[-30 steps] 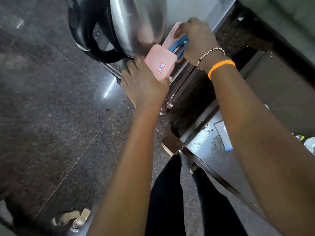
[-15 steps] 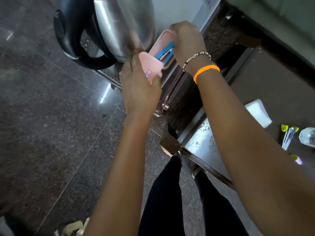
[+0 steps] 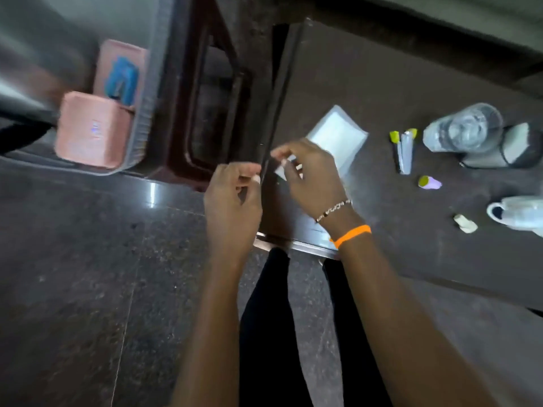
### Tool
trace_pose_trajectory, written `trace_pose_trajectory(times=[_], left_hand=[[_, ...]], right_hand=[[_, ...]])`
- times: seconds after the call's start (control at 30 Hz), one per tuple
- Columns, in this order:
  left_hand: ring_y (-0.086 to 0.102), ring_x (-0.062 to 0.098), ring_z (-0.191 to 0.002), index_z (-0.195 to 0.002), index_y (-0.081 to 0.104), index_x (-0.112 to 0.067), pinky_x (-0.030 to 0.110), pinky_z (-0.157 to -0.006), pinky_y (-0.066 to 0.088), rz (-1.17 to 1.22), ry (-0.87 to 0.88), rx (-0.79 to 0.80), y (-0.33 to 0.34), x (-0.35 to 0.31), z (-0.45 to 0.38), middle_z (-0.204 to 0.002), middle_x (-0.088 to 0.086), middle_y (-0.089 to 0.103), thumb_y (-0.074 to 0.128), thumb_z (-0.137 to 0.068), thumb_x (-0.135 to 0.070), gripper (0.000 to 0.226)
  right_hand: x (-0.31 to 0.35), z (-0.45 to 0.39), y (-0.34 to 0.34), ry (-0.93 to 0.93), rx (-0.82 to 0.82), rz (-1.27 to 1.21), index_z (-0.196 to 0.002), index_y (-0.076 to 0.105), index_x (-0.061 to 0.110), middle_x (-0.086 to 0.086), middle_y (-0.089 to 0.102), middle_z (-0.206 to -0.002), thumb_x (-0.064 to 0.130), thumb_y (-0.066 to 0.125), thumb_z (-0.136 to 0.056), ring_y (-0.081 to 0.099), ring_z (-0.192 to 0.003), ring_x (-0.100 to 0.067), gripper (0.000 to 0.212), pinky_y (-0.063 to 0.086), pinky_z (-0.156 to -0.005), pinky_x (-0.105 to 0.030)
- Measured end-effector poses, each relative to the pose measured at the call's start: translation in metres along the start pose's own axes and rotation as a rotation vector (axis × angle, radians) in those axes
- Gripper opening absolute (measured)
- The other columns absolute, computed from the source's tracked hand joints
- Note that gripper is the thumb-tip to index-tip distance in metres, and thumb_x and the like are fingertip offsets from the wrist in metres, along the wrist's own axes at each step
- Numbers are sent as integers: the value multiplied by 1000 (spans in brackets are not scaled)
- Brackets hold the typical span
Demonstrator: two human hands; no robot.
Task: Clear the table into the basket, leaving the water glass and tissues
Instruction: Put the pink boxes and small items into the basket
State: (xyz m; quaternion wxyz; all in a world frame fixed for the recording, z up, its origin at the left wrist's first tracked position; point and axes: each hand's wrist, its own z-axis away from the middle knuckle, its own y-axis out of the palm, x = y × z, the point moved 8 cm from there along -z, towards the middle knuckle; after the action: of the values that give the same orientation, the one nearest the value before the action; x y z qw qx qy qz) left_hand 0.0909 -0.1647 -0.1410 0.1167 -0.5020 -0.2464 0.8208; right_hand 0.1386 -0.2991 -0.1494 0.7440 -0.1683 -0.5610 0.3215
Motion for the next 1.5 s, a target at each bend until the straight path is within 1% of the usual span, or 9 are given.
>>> trace_pose_trajectory(times=[0.13, 0.27, 0.33, 0.5, 0.7, 0.83, 1.2, 1.33, 1.5], left_hand=[[62, 16, -84, -95, 67, -11, 29, -82, 49, -65, -5, 213, 85, -3, 34, -98, 3, 63, 56, -86, -3, 16], [61, 13, -78, -95, 69, -11, 8, -74, 41, -143, -5, 375, 167, -13, 59, -100, 7, 68, 57, -86, -3, 18], [63, 18, -90, -99, 69, -12, 12, -80, 41, -203, -40, 424, 203, -14, 61, -104, 7, 70, 54, -86, -7, 20], [56, 30, -113, -117, 56, -8, 29, -89, 41, -330, -91, 399, 282, -33, 35, -119, 15, 63, 53, -92, -27, 32], [52, 35, -118, -122, 48, -3, 38, -90, 42, -464, -60, 288, 337, -61, -4, -126, 16, 55, 62, -85, -42, 56], [55, 34, -116, -121, 48, -5, 37, -88, 45, -451, -170, 186, 344, -56, -9, -125, 14, 57, 69, -78, -44, 61], [63, 33, -89, -86, 56, -10, 29, -63, 42, -432, -123, 104, 322, -50, 4, -95, 13, 66, 64, -78, -26, 19], [65, 30, -78, -77, 55, -10, 31, -63, 46, -418, -60, 58, 279, -50, 20, -81, 10, 68, 65, -79, -33, 25], [65, 23, -74, -80, 59, -13, 31, -65, 45, -258, -105, -70, 184, -45, 38, -63, -4, 64, 66, -79, -34, 22]], right_hand=[[-92, 47, -42, 164, -40, -2, -94, 66, 1, -19, 67, -100, -9, 47, -81, 61, -92, -32, 25, 47, -82, -35], [-172, 79, -88, 311, -129, -21, -94, 67, 3, -17, 67, -101, -9, 46, -81, 63, -88, -32, 28, 49, -81, -38], [-200, 84, -105, 334, -172, -12, -94, 67, 3, -18, 67, -102, -11, 45, -79, 62, -91, -33, 30, 48, -84, -38], [-257, 74, -139, 335, -250, 203, -109, 63, 6, -19, 59, -119, -17, 36, -71, 49, -110, -39, 52, 32, -93, -29], [-296, 61, -129, 277, -25, 314, -120, 55, 10, -13, 46, -135, -14, 38, -75, 35, -125, -32, 54, 34, -99, -32], [-305, 61, -132, 255, -44, 290, -115, 59, 9, -13, 52, -125, -14, 37, -77, 38, -118, -34, 49, 39, -89, -33], [-287, 52, -147, 231, -183, 33, -103, 62, 4, -16, 62, -101, -7, 48, -81, 57, -93, -32, 28, 44, -83, -32], [-263, 48, -140, 242, -199, -16, -106, 60, 5, -20, 60, -106, 1, 49, -84, 59, -90, -35, 24, 50, -82, -44], [-211, 39, -110, 217, -116, -120, -103, 61, 6, -11, 62, -99, 2, 52, -85, 62, -86, -33, 20, 52, -83, -42]])
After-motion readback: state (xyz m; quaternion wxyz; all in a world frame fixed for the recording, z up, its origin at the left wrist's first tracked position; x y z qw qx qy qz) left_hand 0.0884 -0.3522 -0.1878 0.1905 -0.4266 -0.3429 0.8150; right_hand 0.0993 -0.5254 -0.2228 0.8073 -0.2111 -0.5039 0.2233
